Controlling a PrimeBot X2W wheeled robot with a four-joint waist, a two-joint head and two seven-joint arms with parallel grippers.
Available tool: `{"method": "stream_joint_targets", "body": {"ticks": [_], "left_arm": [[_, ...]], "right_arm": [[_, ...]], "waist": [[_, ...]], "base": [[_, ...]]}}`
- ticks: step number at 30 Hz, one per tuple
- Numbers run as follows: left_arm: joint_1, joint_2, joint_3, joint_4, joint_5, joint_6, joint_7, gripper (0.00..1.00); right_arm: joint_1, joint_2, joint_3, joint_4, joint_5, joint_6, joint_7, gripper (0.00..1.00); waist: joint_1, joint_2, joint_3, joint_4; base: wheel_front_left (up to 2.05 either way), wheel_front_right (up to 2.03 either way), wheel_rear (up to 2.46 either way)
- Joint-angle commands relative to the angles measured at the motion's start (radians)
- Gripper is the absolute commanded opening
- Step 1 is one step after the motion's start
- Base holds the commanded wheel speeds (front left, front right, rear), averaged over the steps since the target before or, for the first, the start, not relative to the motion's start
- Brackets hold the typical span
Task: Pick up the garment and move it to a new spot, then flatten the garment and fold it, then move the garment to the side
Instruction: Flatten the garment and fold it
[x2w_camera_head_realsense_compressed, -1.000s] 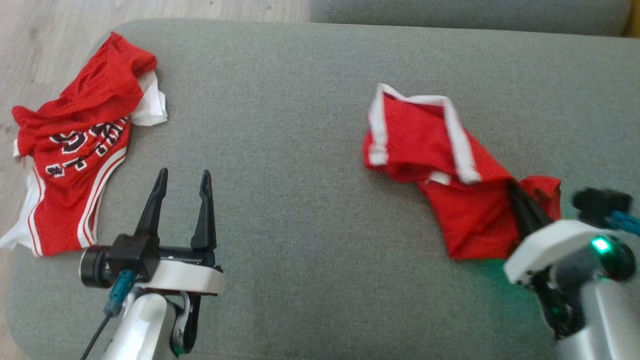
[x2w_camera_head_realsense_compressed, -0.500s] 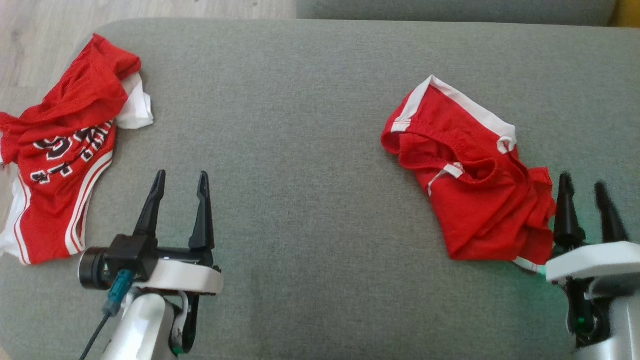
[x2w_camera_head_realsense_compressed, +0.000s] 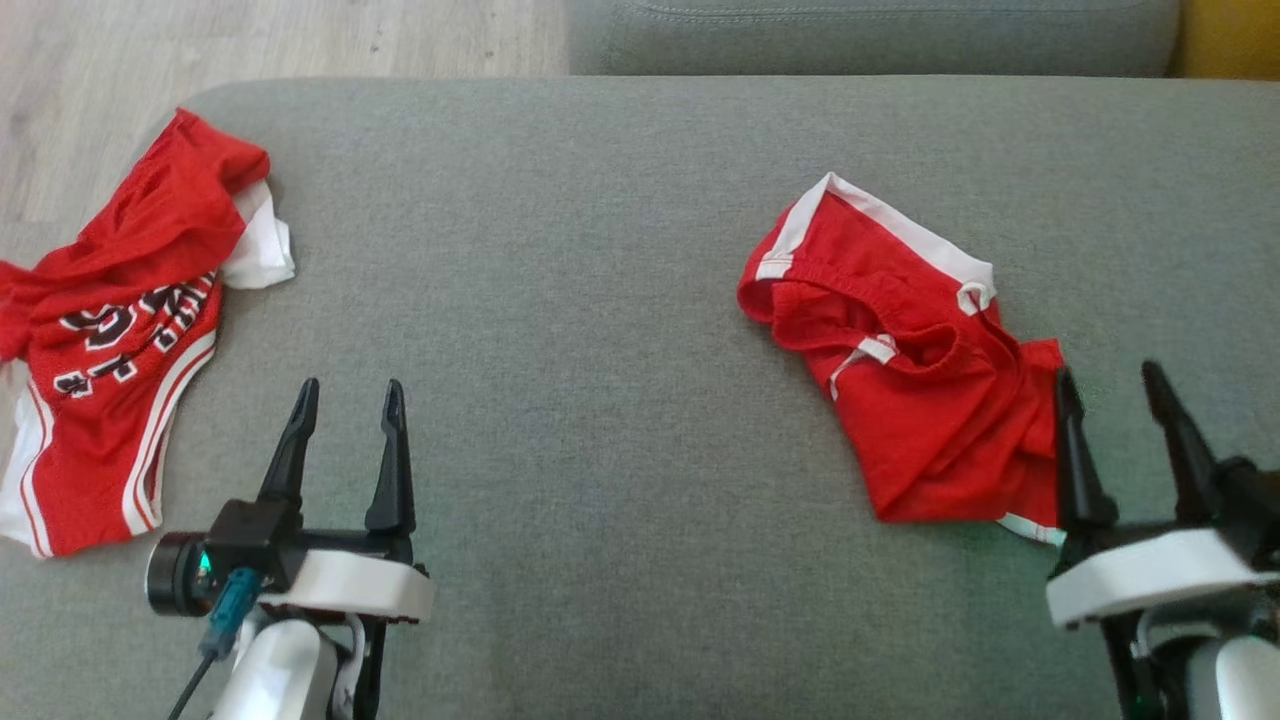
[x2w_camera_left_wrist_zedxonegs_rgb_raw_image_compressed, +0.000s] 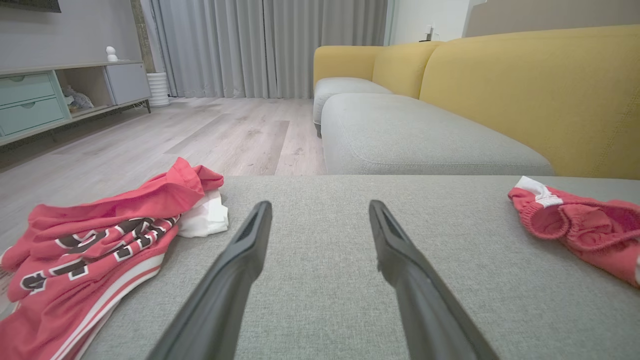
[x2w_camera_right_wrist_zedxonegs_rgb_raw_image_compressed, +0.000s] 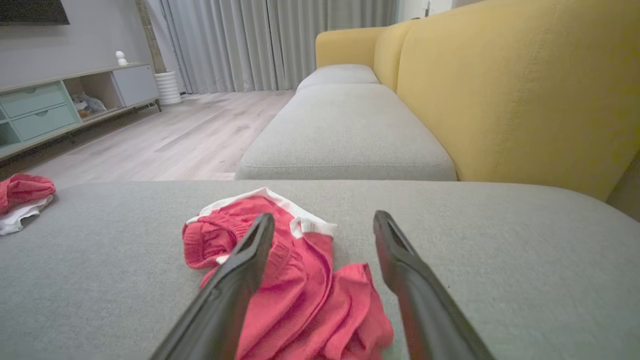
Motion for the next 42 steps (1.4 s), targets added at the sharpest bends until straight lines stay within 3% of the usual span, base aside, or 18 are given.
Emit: {"method": "stream_joint_targets", "body": {"ticks": [1, 18, 22, 33, 41, 42], "left_arm": [[-0.024, 0.023, 0.038, -0.036, 0.006, 0.009, -0.002, 1.0], [-0.007, 0.031, 0.038, -0.05, -0.011, 0.026, 0.009, 1.0], [-0.014, 0.031, 0.037, -0.059, -0.012, 0.036, 0.012, 1.0], [-0.059, 0.014, 0.017, -0.052, -0.012, 0.036, 0.007, 1.0], [-0.079, -0.002, 0.013, -0.023, -0.017, 0.033, -0.004, 1.0], [-0.08, -0.003, 0.012, -0.019, -0.017, 0.033, -0.005, 1.0]], "right_arm": [[-0.021, -0.004, 0.026, -0.049, -0.006, -0.001, 0.01, 1.0], [-0.003, 0.005, 0.036, -0.072, 0.008, -0.001, 0.062, 1.0], [-0.045, -0.001, 0.035, -0.012, 0.015, -0.001, 0.151, 1.0], [-0.293, -0.106, 0.1, 0.213, 0.054, -0.001, 0.267, 1.0], [-0.401, -0.161, 0.177, 0.344, 0.078, -0.001, 0.409, 1.0], [-0.409, -0.164, 0.176, 0.351, 0.081, -0.001, 0.417, 0.96]], "waist": [[0.0, 0.0, -0.002, -0.004], [0.0, 0.0, -0.001, -0.012], [0.0, 0.0, 0.015, -0.014], [0.0, 0.0, 0.084, 0.013], [0.0, 0.0, 0.106, 0.026], [0.0, 0.0, 0.106, 0.026]], "base": [[0.0, 0.0, 0.0], [0.0, 0.0, 0.0], [0.0, 0.0, 0.0], [0.0, 0.0, 0.0], [0.0, 0.0, 0.0], [0.0, 0.0, 0.0]]}}
